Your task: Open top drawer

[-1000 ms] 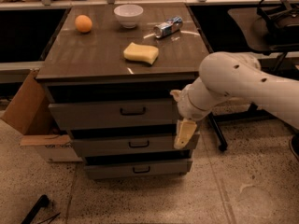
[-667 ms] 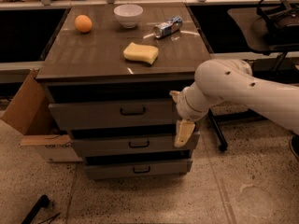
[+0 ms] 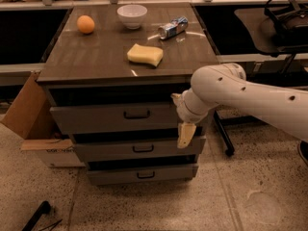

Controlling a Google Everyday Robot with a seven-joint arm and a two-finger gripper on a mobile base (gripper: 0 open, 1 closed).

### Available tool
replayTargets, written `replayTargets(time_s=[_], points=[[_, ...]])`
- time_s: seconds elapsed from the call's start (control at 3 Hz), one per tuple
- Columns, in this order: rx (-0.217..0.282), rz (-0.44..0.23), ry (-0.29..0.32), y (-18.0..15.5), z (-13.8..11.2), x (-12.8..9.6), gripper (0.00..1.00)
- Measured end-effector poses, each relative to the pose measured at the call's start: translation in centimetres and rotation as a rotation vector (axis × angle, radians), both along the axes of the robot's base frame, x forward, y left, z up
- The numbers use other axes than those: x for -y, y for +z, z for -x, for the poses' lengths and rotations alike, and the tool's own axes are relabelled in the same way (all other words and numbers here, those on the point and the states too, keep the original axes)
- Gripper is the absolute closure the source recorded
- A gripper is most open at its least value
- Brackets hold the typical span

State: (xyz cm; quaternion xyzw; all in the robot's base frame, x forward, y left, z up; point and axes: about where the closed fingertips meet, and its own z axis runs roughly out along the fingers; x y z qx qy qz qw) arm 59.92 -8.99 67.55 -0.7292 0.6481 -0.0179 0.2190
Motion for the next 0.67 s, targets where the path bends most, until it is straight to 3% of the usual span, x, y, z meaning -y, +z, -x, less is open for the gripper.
replayTargets(time_s=[0.67], points=[[-0.023,0.029,0.028,-1.33,-2.12,-0.74,0.00]])
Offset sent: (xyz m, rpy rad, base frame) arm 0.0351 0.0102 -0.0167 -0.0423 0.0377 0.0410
